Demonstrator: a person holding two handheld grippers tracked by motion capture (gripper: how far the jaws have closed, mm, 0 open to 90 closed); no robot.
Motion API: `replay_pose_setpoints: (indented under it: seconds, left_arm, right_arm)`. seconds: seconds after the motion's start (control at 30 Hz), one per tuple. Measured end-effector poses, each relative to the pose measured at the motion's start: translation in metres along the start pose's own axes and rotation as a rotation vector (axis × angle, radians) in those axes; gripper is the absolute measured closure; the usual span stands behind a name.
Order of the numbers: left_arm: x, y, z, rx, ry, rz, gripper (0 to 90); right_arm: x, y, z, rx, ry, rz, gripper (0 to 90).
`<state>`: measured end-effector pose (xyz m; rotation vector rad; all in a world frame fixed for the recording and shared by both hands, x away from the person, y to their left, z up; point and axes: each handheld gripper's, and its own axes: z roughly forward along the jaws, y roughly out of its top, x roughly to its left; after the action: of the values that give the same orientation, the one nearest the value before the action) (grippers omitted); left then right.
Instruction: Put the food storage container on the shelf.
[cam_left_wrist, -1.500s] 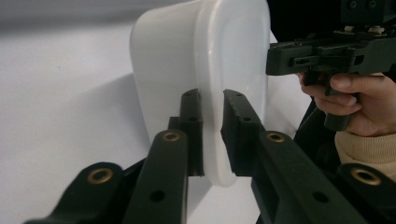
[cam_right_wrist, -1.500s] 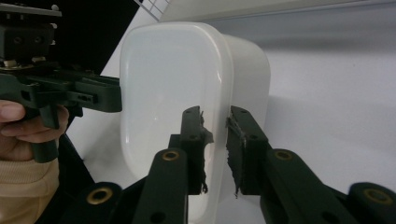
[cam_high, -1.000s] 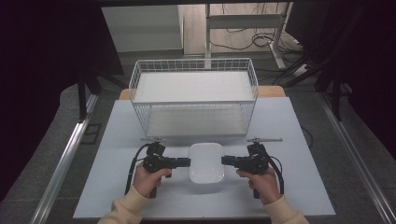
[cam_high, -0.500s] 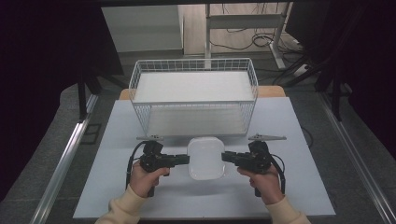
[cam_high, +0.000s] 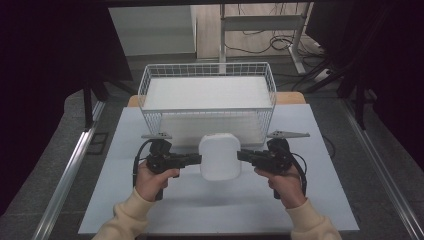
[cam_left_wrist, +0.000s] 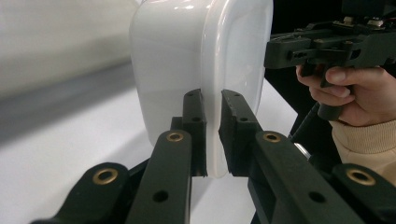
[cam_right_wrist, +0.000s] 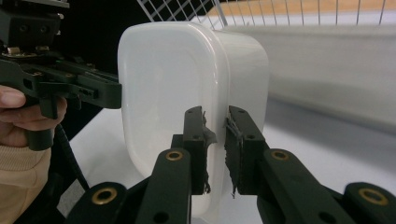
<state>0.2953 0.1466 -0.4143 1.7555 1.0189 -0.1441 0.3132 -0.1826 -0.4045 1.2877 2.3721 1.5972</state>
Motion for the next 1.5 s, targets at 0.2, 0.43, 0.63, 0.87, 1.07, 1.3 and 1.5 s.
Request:
replay_pose_setpoints:
  seconds: [0.2,0.43,0.63,0.87,1.07,1.3,1.5]
  left_arm:
    - [-0.006,0.012,-0.01,-0.016,0.008,0.035,81.7]
    - [-0.007,0.027,-0.017,-0.027,0.004,0.045,81.6]
    - [-0.011,0.044,-0.022,-0.033,0.015,0.06,81.4]
    - [-0.012,0.058,-0.026,-0.039,0.02,0.071,81.1]
    - [-0.013,0.07,-0.03,-0.05,0.023,0.077,81.0]
    - [-0.011,0.08,-0.034,-0.053,0.024,0.085,81.0]
    - [-0.009,0.094,-0.038,-0.056,0.024,0.076,80.8]
  right_arm:
    - [0.005,0.013,-0.004,-0.027,0.014,-0.01,79.1]
    - [0.013,0.029,-0.008,-0.046,0.004,-0.037,79.1]
    - [0.016,0.045,-0.011,-0.062,0.003,-0.054,79.2]
    - [0.02,0.061,-0.015,-0.079,-0.004,-0.072,79.4]
    - [0.023,0.073,-0.017,-0.085,-0.008,-0.082,79.4]
    - [0.024,0.086,-0.015,-0.09,-0.01,-0.093,79.4]
    - [0.026,0.097,-0.015,-0.09,-0.014,-0.1,79.5]
